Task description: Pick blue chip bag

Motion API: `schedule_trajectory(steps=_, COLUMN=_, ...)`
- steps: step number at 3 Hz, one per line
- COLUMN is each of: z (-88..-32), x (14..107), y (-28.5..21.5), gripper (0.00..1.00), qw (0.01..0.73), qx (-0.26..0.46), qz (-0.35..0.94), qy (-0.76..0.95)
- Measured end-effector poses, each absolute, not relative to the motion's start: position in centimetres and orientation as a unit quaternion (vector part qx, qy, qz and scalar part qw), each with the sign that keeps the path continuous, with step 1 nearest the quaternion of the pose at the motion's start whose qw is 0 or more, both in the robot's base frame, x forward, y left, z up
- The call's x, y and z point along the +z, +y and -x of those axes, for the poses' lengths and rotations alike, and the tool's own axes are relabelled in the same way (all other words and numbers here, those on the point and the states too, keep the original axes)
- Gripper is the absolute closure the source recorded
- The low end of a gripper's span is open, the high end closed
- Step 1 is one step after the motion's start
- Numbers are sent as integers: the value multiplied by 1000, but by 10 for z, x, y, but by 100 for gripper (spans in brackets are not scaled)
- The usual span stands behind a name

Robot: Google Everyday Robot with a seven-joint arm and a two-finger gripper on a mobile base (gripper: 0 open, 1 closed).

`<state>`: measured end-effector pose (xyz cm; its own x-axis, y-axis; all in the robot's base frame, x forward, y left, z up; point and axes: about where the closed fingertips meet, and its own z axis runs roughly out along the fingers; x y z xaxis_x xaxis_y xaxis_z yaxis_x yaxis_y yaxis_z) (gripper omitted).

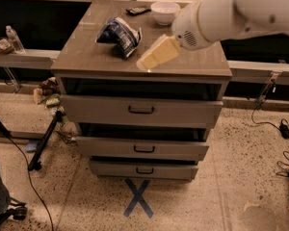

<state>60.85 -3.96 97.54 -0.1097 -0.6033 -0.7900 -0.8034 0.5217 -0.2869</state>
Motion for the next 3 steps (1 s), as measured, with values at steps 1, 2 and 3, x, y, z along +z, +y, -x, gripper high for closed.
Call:
schedule_trajectory(steps=1, z=-680, x=941, y=-24, gripper=0, qw=504, qx=100, qz=424, qy=746)
schedule_trajectory(steps=2, z=-726, x=923, y=-3, gripper=0, qw=517, qx=63, qz=404, qy=752)
schedule_trajectory(steps=3, z=-768, x=907, y=23, gripper=0, qw=525, qx=48, qz=389, qy=756)
